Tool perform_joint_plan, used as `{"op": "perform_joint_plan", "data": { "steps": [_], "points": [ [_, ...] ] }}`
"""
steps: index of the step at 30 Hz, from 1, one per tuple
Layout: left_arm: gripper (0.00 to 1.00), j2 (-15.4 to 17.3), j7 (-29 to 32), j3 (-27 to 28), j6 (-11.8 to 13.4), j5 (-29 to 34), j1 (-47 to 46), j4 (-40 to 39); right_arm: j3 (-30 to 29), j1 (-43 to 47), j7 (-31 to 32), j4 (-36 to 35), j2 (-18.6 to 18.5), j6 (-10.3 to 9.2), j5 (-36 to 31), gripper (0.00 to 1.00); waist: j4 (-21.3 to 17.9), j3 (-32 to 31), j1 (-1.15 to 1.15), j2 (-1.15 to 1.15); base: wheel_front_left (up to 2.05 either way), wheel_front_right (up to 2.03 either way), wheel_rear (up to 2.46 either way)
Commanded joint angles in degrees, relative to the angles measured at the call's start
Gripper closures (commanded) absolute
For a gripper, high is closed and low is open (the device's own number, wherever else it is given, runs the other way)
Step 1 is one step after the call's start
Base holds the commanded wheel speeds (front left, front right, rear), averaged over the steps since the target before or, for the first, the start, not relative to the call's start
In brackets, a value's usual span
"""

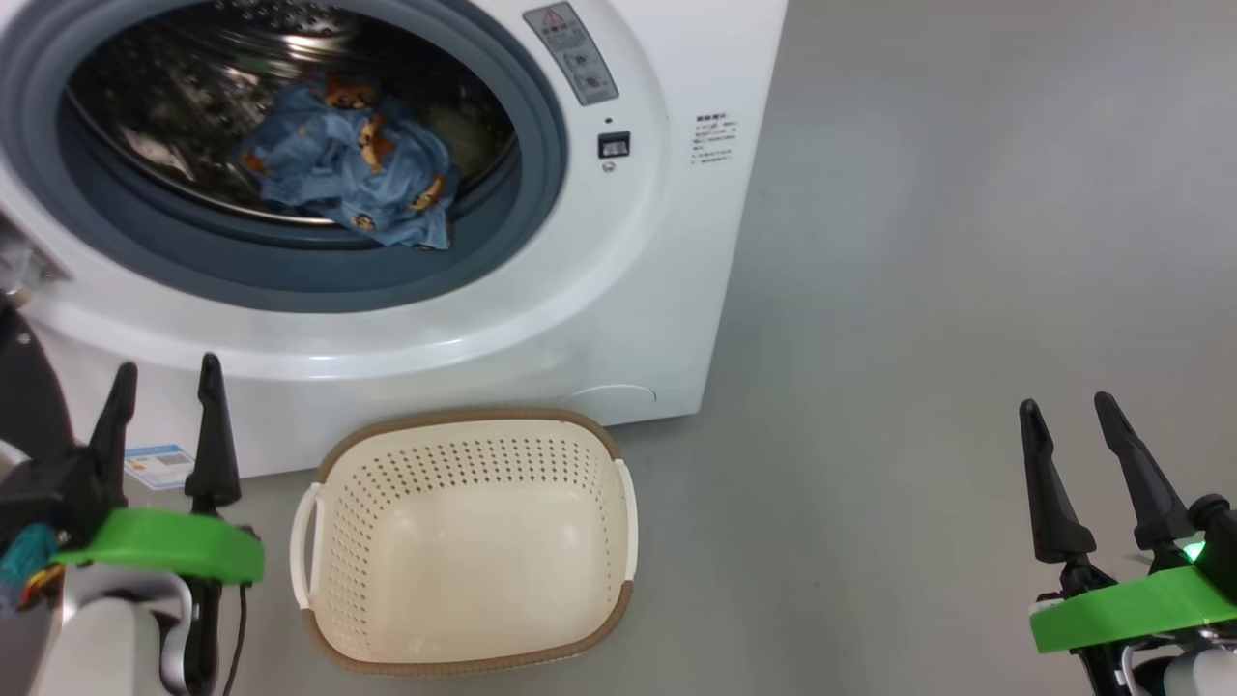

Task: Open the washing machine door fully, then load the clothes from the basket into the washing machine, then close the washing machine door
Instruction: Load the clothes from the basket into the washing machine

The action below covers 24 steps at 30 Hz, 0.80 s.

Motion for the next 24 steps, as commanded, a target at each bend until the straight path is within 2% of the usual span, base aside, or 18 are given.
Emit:
{"op": "perform_joint_plan", "data": {
  "steps": [1,16,24],
  "points": [
    [0.00,1.49,-0.32,2.06,0.04,-0.07,0.83,-2.35,0.59,0.41,-0.46,-1.49,-1.39,0.26,-0.61,0.00,1.03,-1.19,0.00,0.00,0.00,0.00,0.00],
    [0.00,1.56,-0.32,3.94,0.03,-0.06,11.80,-10.26,-1.90,4.05,-0.46,-2.32,-1.78,0.26,-0.62,0.00,2.82,-3.57,0.00,0.00,0.00,0.00,0.00],
    [0.00,-0.08,-0.32,4.47,0.03,-0.60,16.78,-12.94,-2.89,6.71,-0.46,-2.17,-1.14,0.26,-0.77,0.00,3.56,-6.30,0.00,0.00,0.00,0.00,0.00]
  ]
}}
